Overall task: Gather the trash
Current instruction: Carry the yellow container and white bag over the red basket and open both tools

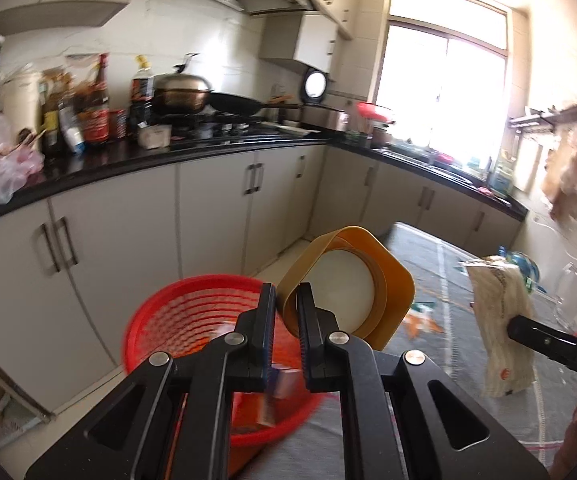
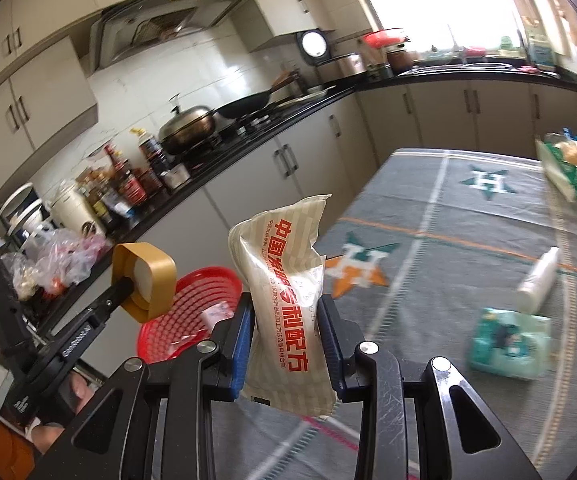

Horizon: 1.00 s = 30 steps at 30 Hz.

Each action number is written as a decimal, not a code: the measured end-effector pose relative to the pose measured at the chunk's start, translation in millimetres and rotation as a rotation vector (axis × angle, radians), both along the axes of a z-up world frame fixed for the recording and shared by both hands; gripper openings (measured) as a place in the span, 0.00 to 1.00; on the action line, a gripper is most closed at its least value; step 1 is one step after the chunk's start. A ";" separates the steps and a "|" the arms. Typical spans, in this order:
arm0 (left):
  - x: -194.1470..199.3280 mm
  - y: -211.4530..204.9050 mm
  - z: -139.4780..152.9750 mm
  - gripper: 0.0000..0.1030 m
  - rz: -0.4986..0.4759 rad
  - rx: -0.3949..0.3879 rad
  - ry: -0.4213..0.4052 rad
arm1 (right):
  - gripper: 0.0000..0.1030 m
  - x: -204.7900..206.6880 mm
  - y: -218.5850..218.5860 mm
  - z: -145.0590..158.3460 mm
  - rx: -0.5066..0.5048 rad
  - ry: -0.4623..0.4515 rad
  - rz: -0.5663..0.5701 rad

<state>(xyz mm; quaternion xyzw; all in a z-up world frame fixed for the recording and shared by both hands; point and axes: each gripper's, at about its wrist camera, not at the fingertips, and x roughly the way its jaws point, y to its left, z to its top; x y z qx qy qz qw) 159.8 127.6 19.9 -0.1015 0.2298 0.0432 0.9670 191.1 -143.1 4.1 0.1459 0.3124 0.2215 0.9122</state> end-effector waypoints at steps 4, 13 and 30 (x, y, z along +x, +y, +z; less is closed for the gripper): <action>2.1 28.8 -11.4 0.10 0.045 -0.021 0.027 | 0.34 8.0 34.0 -1.9 -0.013 0.015 0.052; 13.1 66.6 -38.3 0.10 0.095 -0.050 0.089 | 0.34 25.9 98.3 -7.9 -0.039 0.050 0.143; 22.8 87.5 -64.1 0.10 0.099 -0.070 0.146 | 0.34 56.3 156.2 -29.7 -0.099 0.115 0.178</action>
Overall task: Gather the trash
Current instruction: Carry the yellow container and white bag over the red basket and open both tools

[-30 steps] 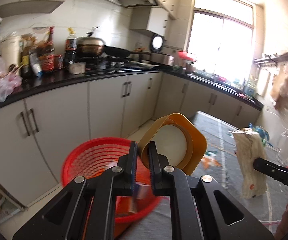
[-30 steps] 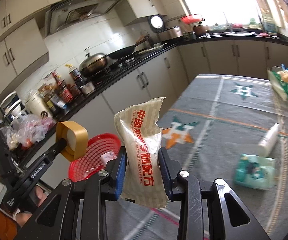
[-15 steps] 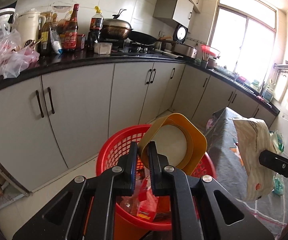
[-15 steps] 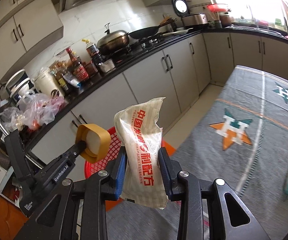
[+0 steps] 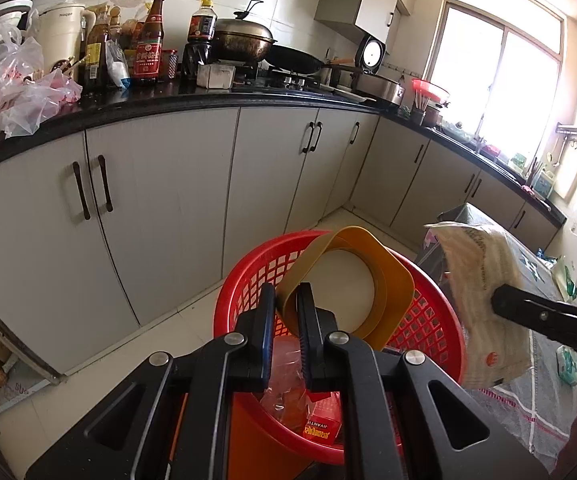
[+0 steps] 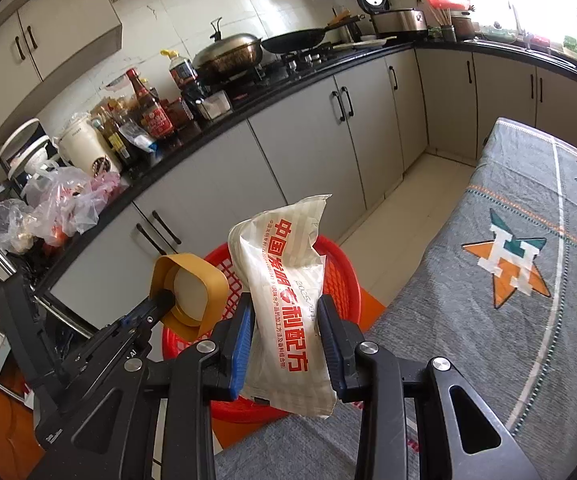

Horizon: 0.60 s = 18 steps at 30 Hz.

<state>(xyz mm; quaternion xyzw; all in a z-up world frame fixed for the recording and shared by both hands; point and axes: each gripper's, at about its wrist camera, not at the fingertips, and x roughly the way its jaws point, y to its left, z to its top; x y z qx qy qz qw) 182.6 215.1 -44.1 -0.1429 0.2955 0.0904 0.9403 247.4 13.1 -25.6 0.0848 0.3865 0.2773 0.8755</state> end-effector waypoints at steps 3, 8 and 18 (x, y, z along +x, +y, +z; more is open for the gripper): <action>2.8 -0.5 -2.5 0.10 -0.005 0.003 0.007 | 0.34 3.1 8.3 -5.7 -0.010 0.012 0.007; 7.0 1.2 -4.7 0.10 -0.008 0.006 0.017 | 0.34 7.3 14.8 -12.6 -0.016 0.024 0.007; 9.2 -0.7 -3.6 0.15 -0.016 0.010 0.015 | 0.42 13.3 17.1 -15.8 -0.006 0.037 -0.001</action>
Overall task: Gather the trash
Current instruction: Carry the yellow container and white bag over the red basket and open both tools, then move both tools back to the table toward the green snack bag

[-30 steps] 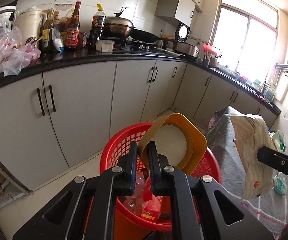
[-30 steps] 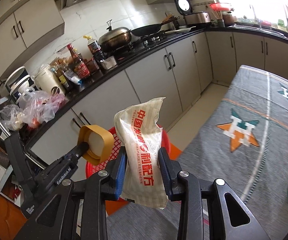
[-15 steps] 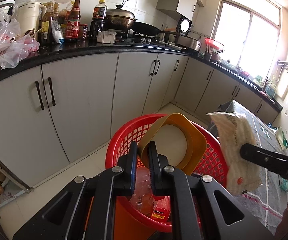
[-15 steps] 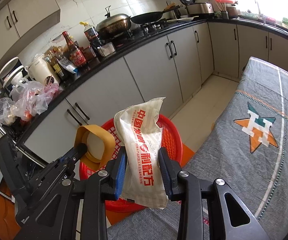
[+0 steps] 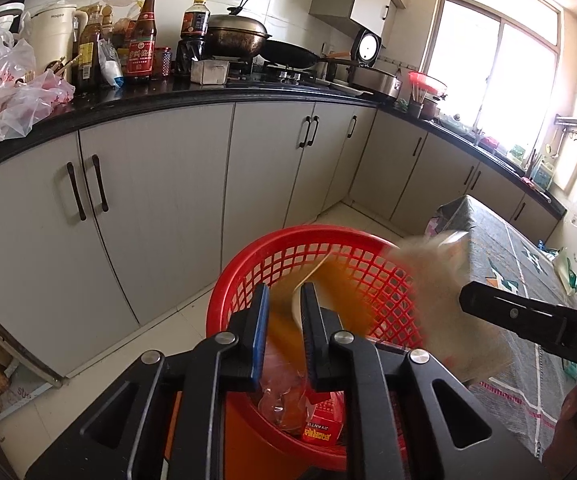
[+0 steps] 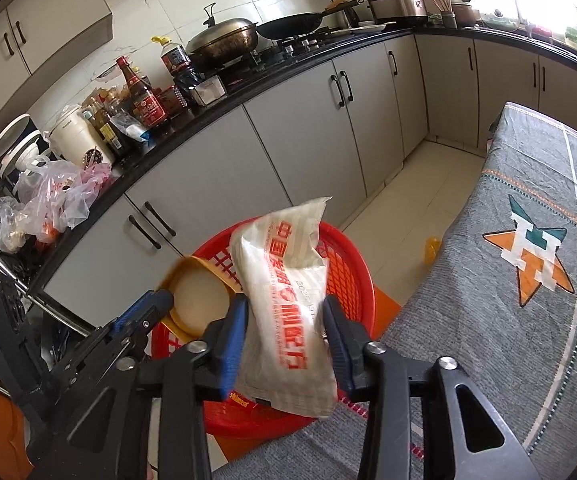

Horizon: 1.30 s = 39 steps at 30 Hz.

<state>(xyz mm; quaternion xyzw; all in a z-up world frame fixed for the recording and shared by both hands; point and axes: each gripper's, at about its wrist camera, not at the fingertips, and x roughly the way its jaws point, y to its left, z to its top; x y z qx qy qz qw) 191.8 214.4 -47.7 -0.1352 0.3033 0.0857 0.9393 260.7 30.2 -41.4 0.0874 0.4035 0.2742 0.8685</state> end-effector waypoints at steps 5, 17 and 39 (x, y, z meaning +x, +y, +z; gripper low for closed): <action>-4.3 1.1 4.2 0.25 0.004 -0.007 -0.012 | 0.43 -4.7 -8.4 6.6 0.005 -0.030 -0.015; -20.5 -20.3 26.7 0.32 -0.021 0.021 -0.059 | 0.43 -23.6 -49.7 17.5 0.042 -0.048 -0.069; -53.4 -136.4 56.9 0.40 -0.224 0.153 -0.061 | 0.46 -73.6 -158.6 22.3 0.114 -0.062 -0.152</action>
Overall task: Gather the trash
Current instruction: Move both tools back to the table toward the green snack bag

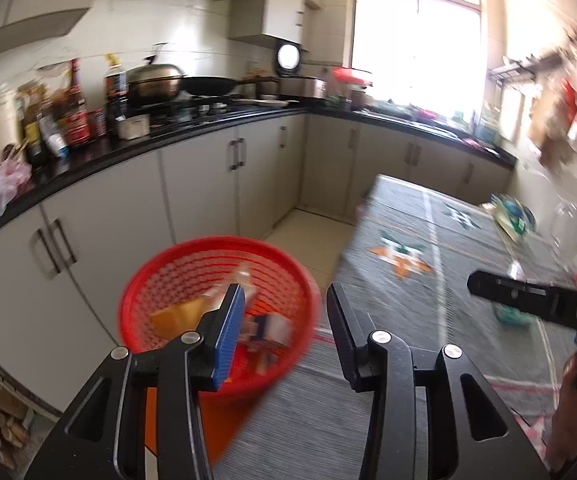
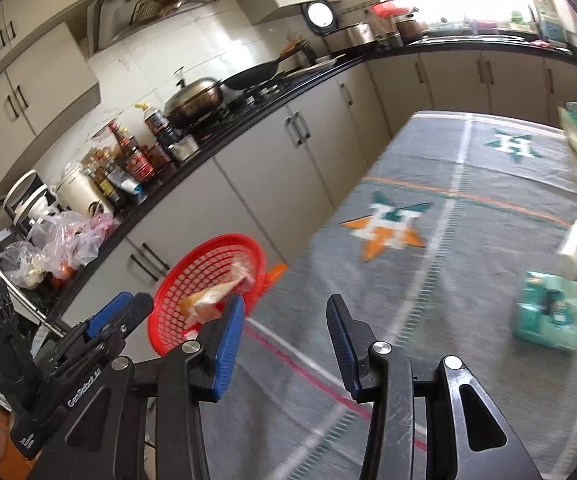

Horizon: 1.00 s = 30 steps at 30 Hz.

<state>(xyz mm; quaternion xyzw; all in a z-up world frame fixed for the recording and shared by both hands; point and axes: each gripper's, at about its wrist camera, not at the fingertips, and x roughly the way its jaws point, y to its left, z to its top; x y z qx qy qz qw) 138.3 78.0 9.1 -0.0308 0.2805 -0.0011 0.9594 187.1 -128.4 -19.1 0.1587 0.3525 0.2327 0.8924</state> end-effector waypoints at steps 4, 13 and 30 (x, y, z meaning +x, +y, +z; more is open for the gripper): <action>-2.1 -37.7 0.5 0.41 -0.089 0.009 0.026 | 0.46 -7.1 -54.6 -1.6 -0.004 0.009 -0.083; -0.3 -114.3 -11.8 0.43 -0.261 0.015 0.111 | 0.49 15.8 -177.0 -29.7 0.004 0.130 -0.260; 12.0 -140.1 -24.9 0.58 -0.356 0.007 0.202 | 0.50 25.3 -153.3 -68.4 0.276 0.278 0.154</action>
